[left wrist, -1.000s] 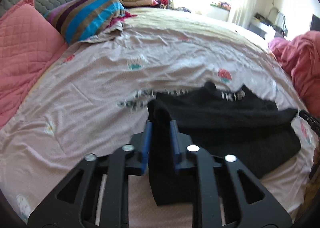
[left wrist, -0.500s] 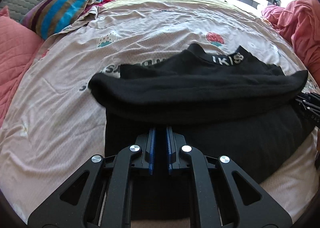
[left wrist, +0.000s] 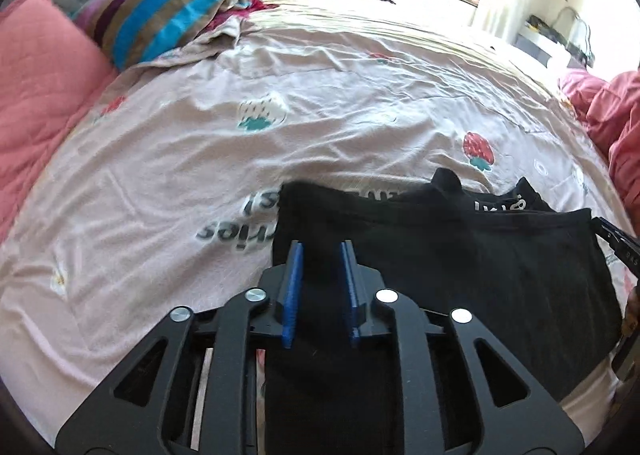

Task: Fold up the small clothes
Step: 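Lower the hem onto the shirt, regrip its edge and open both grippers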

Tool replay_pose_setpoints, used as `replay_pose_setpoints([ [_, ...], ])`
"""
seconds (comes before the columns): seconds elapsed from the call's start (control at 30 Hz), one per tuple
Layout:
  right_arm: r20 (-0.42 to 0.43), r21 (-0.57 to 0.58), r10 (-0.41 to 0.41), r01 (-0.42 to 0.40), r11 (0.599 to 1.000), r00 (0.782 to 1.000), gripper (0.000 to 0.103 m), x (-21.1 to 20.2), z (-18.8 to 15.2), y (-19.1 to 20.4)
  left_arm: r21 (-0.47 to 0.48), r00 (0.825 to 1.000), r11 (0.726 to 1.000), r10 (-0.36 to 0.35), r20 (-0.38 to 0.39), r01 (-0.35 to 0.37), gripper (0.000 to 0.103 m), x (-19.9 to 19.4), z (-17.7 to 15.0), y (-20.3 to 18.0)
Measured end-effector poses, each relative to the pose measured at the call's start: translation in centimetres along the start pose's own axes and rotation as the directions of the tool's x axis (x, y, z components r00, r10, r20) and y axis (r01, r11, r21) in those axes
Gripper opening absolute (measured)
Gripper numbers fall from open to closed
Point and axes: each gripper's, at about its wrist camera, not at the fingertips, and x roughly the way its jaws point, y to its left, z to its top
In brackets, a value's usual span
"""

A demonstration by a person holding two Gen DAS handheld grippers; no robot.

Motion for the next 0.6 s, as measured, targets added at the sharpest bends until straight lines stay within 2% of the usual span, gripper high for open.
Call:
replay_pose_setpoints([
  [0.07, 0.008, 0.001, -0.025, 0.025, 1.0, 1.0, 0.054, -0.6, -0.3, -0.7, -0.017, 1.0, 1.0, -0.008, -0.003, 0.008, 0.02, -0.1, -0.7, 0.6],
  [0.2, -0.04, 0.016, -0.038, 0.039, 0.999, 0.998, 0.054, -0.9, -1.7, -2.2, -0.059, 0.999, 0.998, -0.036, -0.016, 0.035, 0.035, -0.4, -2.7, 1.9],
  [0.3, -0.099, 0.06, -0.014, 0.02, 0.998, 0.995, 0.054, -0.4, -2.9, -3.5, -0.108, 0.998, 0.992, -0.064, -0.026, 0.061, 0.051, -0.3, -3.9, 2.8],
  [0.37, -0.121, 0.087, 0.009, 0.002, 0.996, 0.993, 0.054, -0.2, -3.7, -3.9, -0.131, 0.998, 0.99, -0.061, -0.028, 0.057, 0.053, -0.2, -4.4, 3.2],
  [0.4, -0.124, 0.101, 0.026, -0.014, 0.995, 0.992, 0.051, -0.2, -3.9, -4.1, -0.14, 0.997, 0.988, -0.064, -0.034, 0.059, 0.051, -0.1, -4.6, 3.2],
  [0.43, -0.125, 0.115, 0.051, -0.037, 0.993, 0.991, 0.045, -0.2, -4.1, -4.2, -0.144, 0.997, 0.987, -0.072, -0.039, 0.066, 0.033, 0.0, -4.8, 3.1],
  [0.47, -0.122, 0.141, 0.109, -0.091, 0.986, 0.987, 0.018, -0.3, -4.3, -4.4, -0.144, 0.995, 0.986, -0.09, -0.037, 0.084, 0.021, 0.0, -5.0, 2.9],
  [0.5, -0.116, 0.169, 0.143, -0.122, 0.978, 0.983, 0.008, -0.5, -4.5, -4.5, -0.141, 0.995, 0.986, -0.099, -0.033, 0.094, 0.005, -0.1, -5.1, 2.7],
  [0.6, -0.073, 0.157, 0.099, -0.086, 0.984, 0.992, 0.007, -1.9, -4.6, -4.3, -0.106, 0.998, 0.992, -0.065, -0.013, 0.063, 0.004, -0.9, -4.9, 2.0],
])
